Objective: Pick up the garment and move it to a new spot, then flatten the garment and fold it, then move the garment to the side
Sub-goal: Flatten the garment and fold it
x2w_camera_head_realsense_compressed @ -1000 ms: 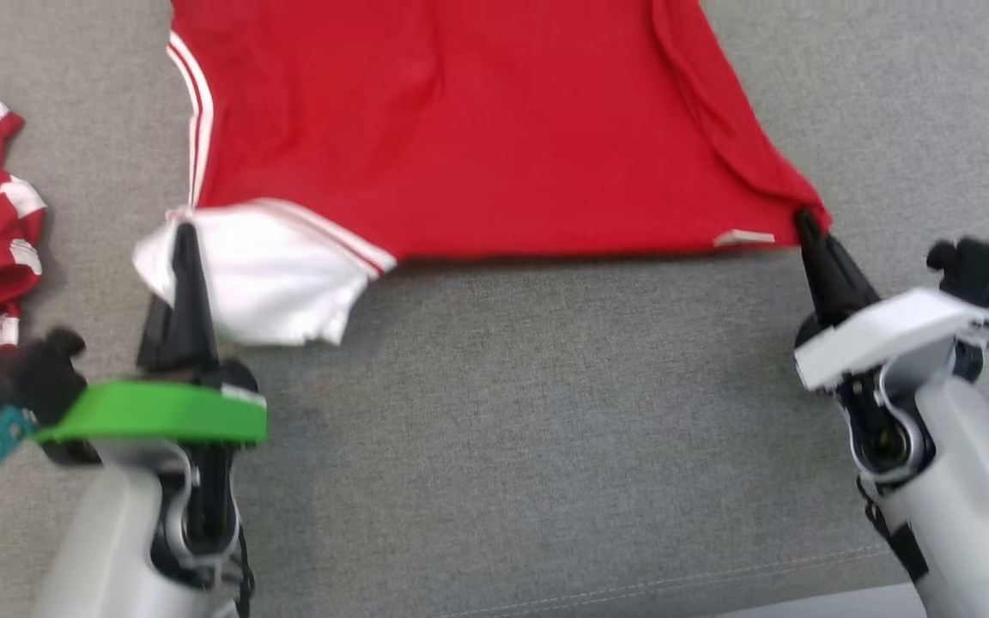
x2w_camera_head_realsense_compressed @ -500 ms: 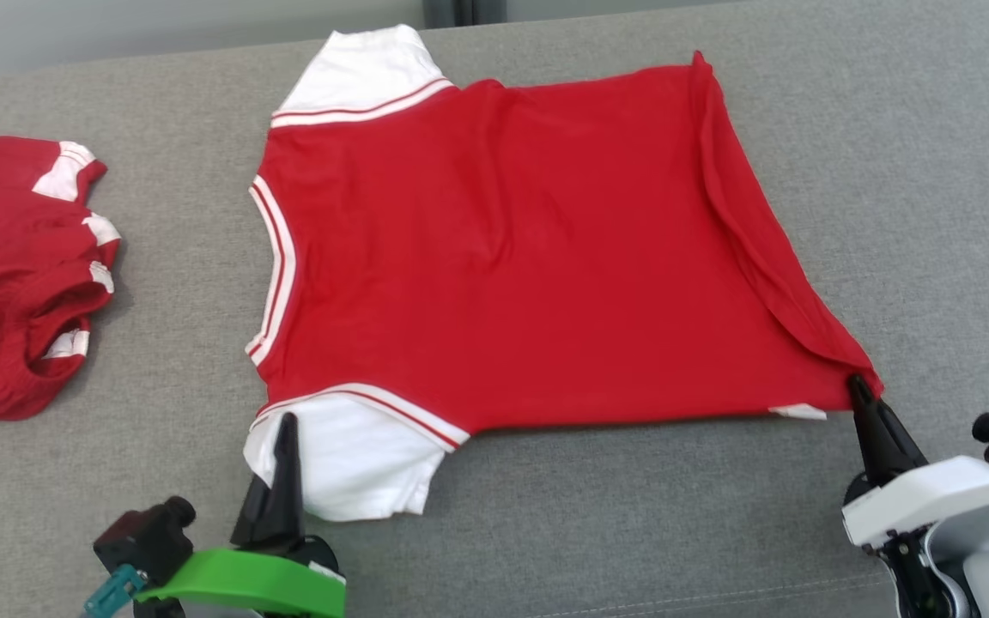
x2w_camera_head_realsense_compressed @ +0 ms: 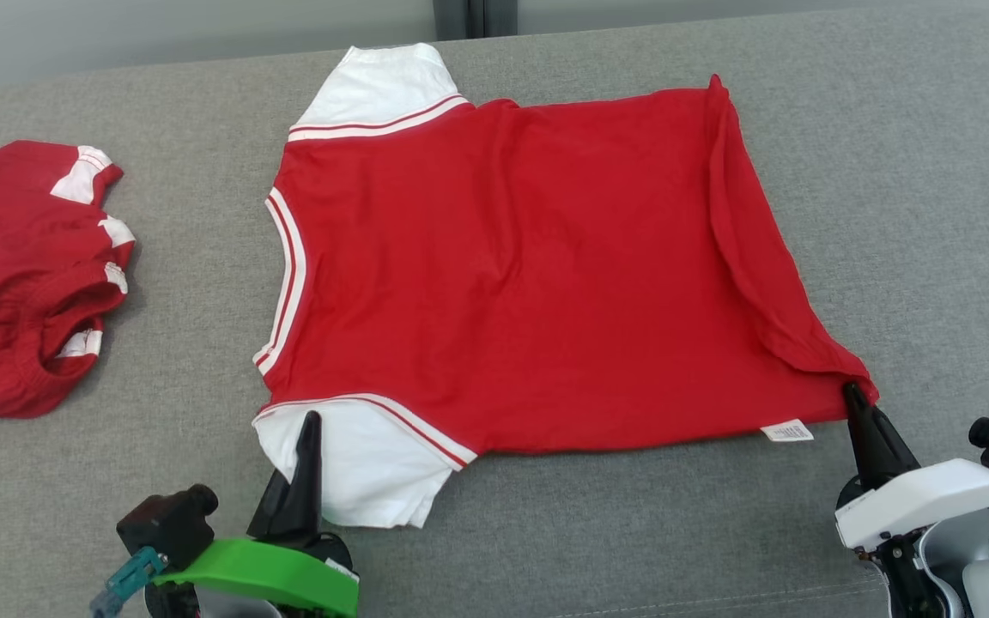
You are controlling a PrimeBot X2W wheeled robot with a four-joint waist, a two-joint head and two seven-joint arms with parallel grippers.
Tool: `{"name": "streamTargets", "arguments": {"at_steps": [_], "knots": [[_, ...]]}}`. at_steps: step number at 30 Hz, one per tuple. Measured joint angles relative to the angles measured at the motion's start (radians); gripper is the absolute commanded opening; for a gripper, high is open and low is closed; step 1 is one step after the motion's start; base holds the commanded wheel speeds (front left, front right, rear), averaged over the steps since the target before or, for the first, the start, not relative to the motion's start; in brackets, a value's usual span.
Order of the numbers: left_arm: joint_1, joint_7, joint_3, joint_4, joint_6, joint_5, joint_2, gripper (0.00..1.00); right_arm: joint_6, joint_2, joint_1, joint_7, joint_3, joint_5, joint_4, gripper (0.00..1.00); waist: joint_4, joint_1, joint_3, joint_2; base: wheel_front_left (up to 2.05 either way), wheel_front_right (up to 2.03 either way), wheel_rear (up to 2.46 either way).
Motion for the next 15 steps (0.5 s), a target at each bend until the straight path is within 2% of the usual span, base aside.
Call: {"name": "streamTargets", "arguments": {"at_steps": [8,15], "knots": [[-0.103,0.037,-0.003,0.035,-0.022,0.003,0.010,0.00,0.000,0.009,-0.075,0.034,0.003,-0.025,0.001,0.00,-0.007,0.0000,0.011,0.0000,0.00,0.00,0.00],[-0.221,0.081,0.003,0.106,-0.044,-0.018,0.013,0.00,0.000,-0.002,-0.173,0.062,-0.004,-0.056,0.061,0.00,-0.007,0.0000,0.041,0.0000,0.00,0.00,0.00]]}}
